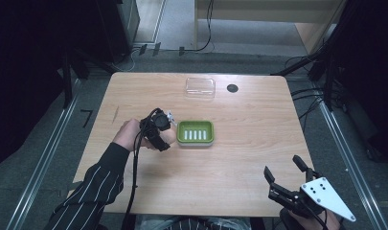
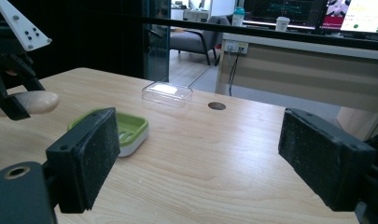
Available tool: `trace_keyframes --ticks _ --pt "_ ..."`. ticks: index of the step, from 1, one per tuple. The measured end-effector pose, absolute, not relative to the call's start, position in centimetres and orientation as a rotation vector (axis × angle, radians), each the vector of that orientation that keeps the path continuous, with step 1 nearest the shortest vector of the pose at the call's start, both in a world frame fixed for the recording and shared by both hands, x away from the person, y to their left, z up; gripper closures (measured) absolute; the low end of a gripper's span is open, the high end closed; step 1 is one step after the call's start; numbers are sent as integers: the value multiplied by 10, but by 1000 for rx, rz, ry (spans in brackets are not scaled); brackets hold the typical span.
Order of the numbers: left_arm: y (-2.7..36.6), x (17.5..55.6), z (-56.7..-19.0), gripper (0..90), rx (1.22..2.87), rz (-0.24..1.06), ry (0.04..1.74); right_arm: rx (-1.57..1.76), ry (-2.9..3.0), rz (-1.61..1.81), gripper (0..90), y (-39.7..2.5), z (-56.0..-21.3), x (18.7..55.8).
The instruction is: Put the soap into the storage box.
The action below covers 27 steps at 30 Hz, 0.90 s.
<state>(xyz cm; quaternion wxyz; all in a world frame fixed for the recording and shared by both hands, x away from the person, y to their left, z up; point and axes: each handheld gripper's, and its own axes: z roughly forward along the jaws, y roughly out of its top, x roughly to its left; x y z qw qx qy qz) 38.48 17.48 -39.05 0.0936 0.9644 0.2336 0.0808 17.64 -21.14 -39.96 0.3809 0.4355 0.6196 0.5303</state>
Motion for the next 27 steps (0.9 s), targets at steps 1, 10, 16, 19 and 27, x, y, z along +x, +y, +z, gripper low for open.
trace_keyframes --ticks 1,10,16,19,27 --pt "174 385 -391 335 2863 242 689 1112 1582 1354 132 -211 -400 176" --pt "165 389 -391 335 2868 247 653 1112 1582 1352 132 -212 -400 176" --pt "162 392 -390 335 2869 251 627 1112 1581 1350 132 -212 -400 176" --pt "161 393 -390 335 2873 250 619 1112 1584 1349 132 -212 -400 176" --pt "156 395 -389 335 2874 252 600 1118 1585 1342 132 -212 -400 176"
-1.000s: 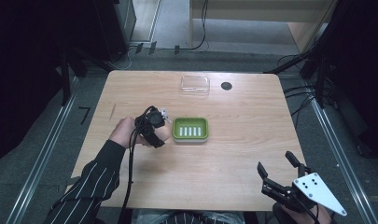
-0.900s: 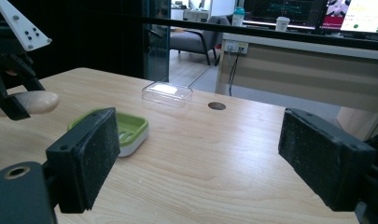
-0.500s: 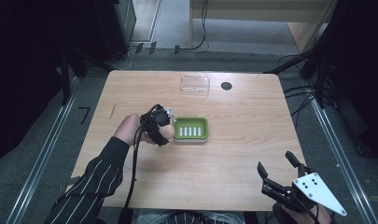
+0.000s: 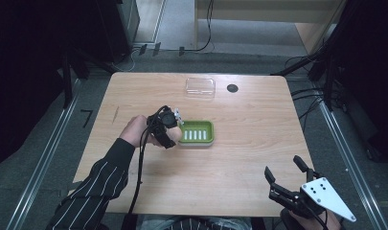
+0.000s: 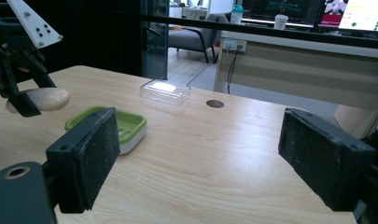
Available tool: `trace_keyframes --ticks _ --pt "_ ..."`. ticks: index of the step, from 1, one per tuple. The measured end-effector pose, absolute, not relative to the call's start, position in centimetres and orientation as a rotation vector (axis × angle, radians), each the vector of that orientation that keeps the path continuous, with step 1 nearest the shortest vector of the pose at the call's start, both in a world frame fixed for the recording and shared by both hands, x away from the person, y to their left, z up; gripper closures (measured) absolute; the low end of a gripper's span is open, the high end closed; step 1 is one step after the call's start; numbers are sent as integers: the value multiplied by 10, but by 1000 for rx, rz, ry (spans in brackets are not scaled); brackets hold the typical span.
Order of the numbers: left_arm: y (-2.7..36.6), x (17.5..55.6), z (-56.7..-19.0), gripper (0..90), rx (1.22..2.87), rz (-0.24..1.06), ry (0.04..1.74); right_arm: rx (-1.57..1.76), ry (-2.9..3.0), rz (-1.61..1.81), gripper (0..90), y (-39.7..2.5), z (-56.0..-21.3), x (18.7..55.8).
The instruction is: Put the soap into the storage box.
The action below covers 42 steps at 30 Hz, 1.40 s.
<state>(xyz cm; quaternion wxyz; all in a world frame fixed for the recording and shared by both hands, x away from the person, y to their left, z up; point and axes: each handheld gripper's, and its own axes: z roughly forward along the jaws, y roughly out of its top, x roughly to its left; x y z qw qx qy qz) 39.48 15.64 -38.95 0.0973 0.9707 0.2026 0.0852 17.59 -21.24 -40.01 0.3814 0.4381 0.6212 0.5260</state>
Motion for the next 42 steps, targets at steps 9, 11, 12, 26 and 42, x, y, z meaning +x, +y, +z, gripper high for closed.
trace_keyframes --ticks 9,11,12,26,42 --pt "151 400 -391 334 2880 245 574 1126 1581 1333 132 -214 -400 175" --pt "149 401 -392 335 2879 240 569 1127 1582 1333 132 -214 -400 175" --pt "149 401 -392 335 2881 243 564 1127 1582 1333 132 -214 -400 175" --pt "133 412 -392 335 2879 254 515 1147 1576 1320 132 -219 -402 175" --pt "124 416 -392 335 2890 273 444 1162 1558 1306 132 -222 -402 169"
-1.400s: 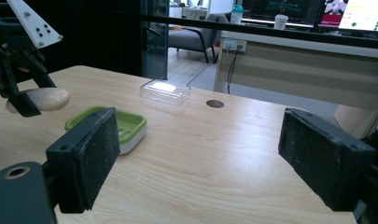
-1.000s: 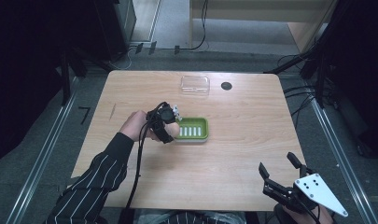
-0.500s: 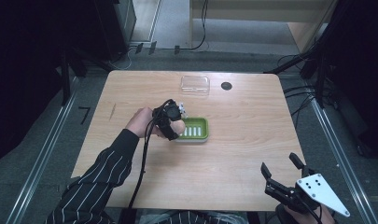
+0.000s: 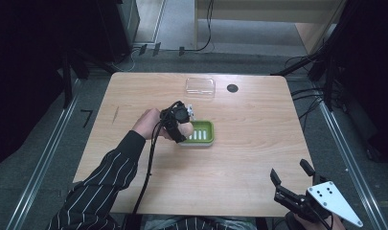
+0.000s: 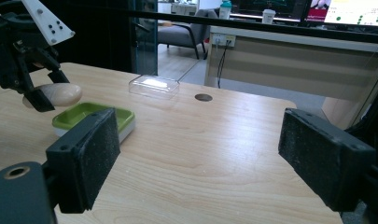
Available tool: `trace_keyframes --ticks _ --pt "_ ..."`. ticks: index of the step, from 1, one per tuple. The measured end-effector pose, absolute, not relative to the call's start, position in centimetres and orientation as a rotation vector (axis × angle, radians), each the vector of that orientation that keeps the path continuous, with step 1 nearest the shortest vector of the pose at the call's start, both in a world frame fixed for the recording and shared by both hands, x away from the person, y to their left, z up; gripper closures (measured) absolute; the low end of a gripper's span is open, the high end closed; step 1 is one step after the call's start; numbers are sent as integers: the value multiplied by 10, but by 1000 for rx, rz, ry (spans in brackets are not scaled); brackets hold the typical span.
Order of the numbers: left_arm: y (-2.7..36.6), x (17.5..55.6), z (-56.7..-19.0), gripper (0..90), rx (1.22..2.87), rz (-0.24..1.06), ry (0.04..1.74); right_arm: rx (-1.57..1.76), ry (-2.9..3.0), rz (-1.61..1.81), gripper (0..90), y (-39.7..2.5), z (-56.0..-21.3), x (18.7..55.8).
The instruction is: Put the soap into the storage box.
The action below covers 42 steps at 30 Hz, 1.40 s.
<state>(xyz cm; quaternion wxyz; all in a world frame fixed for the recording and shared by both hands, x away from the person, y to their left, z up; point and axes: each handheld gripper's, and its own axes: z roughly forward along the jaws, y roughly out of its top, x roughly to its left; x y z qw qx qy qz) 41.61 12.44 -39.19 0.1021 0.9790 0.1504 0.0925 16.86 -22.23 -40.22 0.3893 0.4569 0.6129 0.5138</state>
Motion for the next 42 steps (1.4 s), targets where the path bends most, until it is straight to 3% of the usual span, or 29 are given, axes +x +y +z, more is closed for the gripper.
trace_keyframes --ticks 42 --pt "110 426 -397 335 2899 351 276 1160 1554 1298 132 -221 -401 163"
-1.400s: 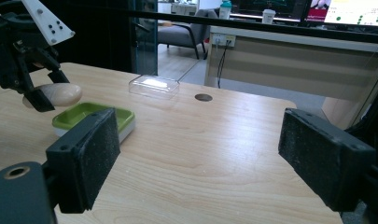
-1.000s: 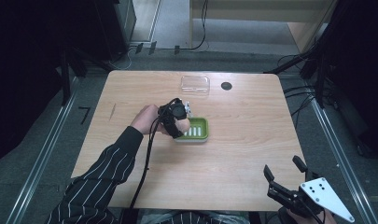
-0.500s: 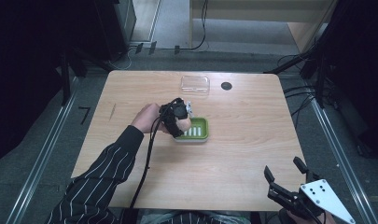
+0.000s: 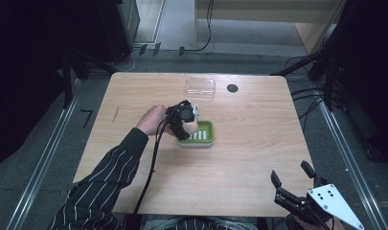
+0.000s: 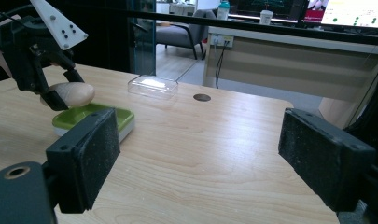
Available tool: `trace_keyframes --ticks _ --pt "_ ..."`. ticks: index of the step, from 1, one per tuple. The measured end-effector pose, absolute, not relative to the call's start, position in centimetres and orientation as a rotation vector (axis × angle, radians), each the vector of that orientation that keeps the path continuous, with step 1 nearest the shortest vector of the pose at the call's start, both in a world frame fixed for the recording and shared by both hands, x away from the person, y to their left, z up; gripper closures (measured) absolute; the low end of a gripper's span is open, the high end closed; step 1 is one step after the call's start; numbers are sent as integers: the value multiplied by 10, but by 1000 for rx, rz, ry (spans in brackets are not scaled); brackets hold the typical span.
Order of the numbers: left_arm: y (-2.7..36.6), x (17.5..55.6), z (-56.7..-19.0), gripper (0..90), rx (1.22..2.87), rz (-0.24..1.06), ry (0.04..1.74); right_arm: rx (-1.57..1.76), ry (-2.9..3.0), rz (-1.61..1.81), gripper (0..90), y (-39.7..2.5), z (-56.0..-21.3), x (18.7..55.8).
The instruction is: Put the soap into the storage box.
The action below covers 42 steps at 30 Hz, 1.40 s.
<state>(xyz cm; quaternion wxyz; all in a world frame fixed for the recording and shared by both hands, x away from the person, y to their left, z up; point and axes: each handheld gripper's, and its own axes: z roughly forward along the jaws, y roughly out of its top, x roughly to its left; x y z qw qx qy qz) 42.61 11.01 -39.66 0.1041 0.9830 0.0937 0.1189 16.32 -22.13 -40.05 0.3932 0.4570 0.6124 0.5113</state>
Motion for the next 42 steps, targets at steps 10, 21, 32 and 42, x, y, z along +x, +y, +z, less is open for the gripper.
trace_keyframes --ticks 10,21,32,42 --pt "101 428 -402 335 2910 351 223 1162 1554 1297 132 -221 -401 163" --pt "94 432 -410 335 2898 354 201 1163 1553 1296 132 -221 -401 163" --pt "91 435 -415 335 2890 353 181 1163 1553 1295 132 -222 -401 163" --pt "88 440 -423 334 2912 332 171 1164 1553 1295 132 -221 -401 164"
